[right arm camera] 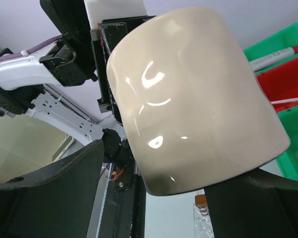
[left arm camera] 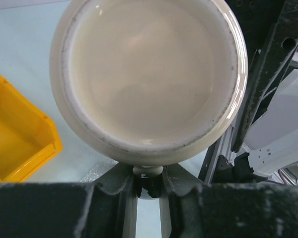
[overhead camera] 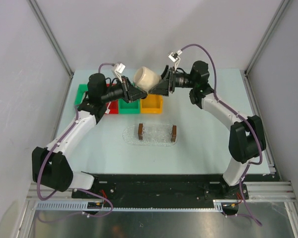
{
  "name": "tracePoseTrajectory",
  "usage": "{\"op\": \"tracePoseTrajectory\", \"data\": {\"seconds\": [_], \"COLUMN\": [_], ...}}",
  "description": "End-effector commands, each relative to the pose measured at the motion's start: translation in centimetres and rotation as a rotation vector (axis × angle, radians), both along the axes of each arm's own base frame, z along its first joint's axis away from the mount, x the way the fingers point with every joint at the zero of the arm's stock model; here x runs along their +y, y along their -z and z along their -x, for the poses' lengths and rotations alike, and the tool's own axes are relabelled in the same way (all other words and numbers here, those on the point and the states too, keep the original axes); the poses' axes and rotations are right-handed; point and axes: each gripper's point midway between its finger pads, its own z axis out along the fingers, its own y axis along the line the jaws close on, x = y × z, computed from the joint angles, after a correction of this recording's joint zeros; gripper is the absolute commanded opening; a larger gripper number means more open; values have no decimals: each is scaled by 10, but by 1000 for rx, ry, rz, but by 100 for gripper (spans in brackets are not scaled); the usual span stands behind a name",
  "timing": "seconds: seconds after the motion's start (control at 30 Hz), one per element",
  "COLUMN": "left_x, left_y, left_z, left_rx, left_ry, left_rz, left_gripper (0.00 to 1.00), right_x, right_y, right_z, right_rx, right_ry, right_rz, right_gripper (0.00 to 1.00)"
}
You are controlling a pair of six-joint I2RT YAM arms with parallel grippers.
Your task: Prepare toiletry sets of a toothbrush and toothpaste on the tray
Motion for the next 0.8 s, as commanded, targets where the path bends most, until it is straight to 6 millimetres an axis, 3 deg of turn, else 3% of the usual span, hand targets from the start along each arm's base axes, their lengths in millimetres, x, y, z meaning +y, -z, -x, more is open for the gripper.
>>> {"op": "tracePoseTrajectory", "data": {"seconds": [0.0, 0.3, 0.47, 0.53, 0.67, 0.77], "left_x": [-3, -5, -7, -7, -8, -12], "left_y": [-50, -25, -11, -8, -2, 0], "left_z": [15, 7, 0, -2, -5, -4], "left_rx": [-169, -103, -65, -58, -44, -33], "left_ry": [26, -1, -8, -12, -6, 21], "left_rz": [87, 88, 86, 85, 82, 83], "left_gripper": [0, 0, 0, 2, 16, 44], "right_x": [7, 10, 8, 8, 4, 0], "right_y": [-20, -35, -42, -47, -51, -54], "right_z": [14, 26, 29, 31, 30, 27], "right_rx": [-47, -52, -59, -68, -78, -100], "right_ry": [-58, -94, -92, -87, -63, -37], "right_rz": [-54, -96, -106, -113, -106, -86], "right_gripper": [77, 32, 17, 5, 0, 0]}}
